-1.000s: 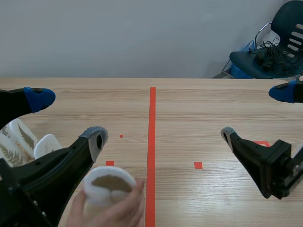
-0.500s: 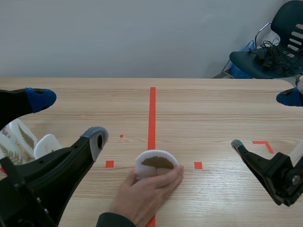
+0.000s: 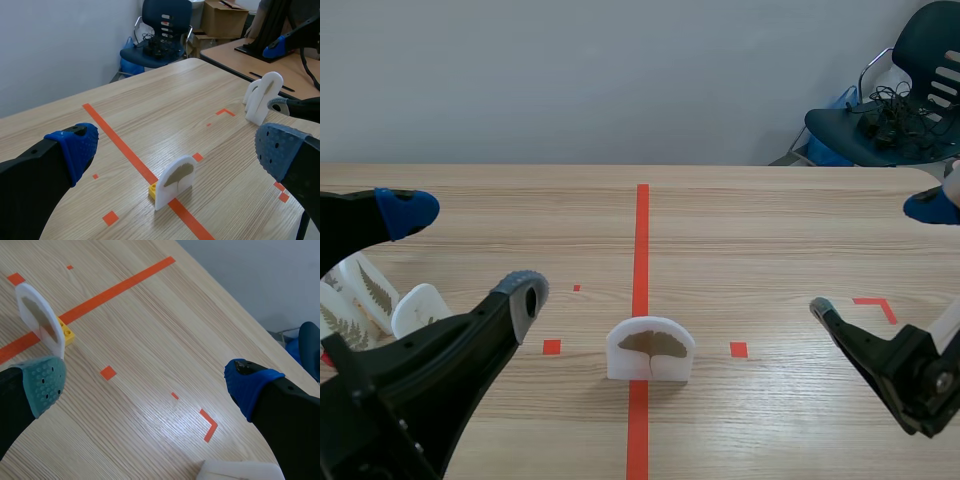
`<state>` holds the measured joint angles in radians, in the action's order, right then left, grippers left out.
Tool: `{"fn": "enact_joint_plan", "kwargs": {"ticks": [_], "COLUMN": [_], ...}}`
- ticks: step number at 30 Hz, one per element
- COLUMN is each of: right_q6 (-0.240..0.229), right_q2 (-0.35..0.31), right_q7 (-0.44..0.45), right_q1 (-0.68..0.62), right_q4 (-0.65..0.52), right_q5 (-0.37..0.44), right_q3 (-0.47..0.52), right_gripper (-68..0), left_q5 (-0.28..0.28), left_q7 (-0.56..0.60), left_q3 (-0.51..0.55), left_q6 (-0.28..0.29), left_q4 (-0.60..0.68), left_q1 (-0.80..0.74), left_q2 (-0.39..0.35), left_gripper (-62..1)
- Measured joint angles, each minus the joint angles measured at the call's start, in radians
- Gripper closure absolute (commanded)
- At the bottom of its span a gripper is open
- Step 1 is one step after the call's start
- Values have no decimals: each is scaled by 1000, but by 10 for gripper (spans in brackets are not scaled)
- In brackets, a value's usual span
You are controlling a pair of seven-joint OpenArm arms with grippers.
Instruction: Do the leaf sorting experiment
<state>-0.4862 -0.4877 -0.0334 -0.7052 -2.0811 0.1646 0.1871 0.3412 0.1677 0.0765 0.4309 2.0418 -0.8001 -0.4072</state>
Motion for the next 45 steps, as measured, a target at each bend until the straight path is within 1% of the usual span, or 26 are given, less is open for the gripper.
{"fn": "enact_joint_plan", "kwargs": {"ticks": [2,4,7,9,10,12,13,14,16,18,20,22,23,26,31,36,39,42,43,45], "right_q6": [-12,-49,-90,-115,-142,-209,-238,-256,-254,-251,-245,-244,-244,-244,-244,-244,-244,-244,-238,-206], "right_q2": [0,0,0,0,0,5,18,37,81,121,154,179,190,211,216,216,216,216,216,216], "right_q7": [-7,26,55,97,121,180,202,225,257,268,273,275,276,299,314,320,303,291,291,294], "right_q1": [34,82,160,207,231,281,306,332,383,432,472,499,509,525,530,530,531,550,562,592], "right_q4": [5,30,117,217,277,403,466,530,649,748,819,857,864,859,841,839,839,841,844,855], "right_q5": [-1,0,7,25,42,44,44,43,42,42,40,32,23,-41,-89,-93,-94,-123,-125,-133], "right_q3": [-12,-32,-74,-100,-114,-138,-147,-152,-156,-157,-167,-188,-200,-245,-317,-357,-414,-476,-495,-526], "right_gripper": [-679,-679,-679,-679,-679,-679,-679,-679,-679,-679,-679,-679,-679,-679,-679,-679,-679,-679,-679,-679], "left_q5": [0,0,0,0,0,0,0,0,0,0,0,0,0,0,0,0,0,0,0,0], "left_q7": [0,0,0,0,0,0,0,0,0,0,0,0,0,0,0,0,0,0,0,0], "left_q3": [0,0,0,0,0,0,0,0,0,0,0,0,0,0,0,0,0,0,0,0], "left_q6": [0,0,0,0,0,0,0,0,0,0,0,0,0,0,0,0,0,0,0,0], "left_q4": [0,0,0,0,0,0,0,0,0,0,0,0,0,0,0,0,0,0,0,0], "left_q1": [0,0,0,0,0,0,0,0,0,0,0,0,0,0,0,0,0,0,0,3], "left_q2": [0,0,0,0,0,0,0,0,0,0,0,0,0,0,0,0,0,0,0,0], "left_gripper": [-623,-623,-623,-623,-623,-623,-623,-623,-623,-623,-623,-623,-623,-623,-623,-623,-623,-623,-623,-623]}}
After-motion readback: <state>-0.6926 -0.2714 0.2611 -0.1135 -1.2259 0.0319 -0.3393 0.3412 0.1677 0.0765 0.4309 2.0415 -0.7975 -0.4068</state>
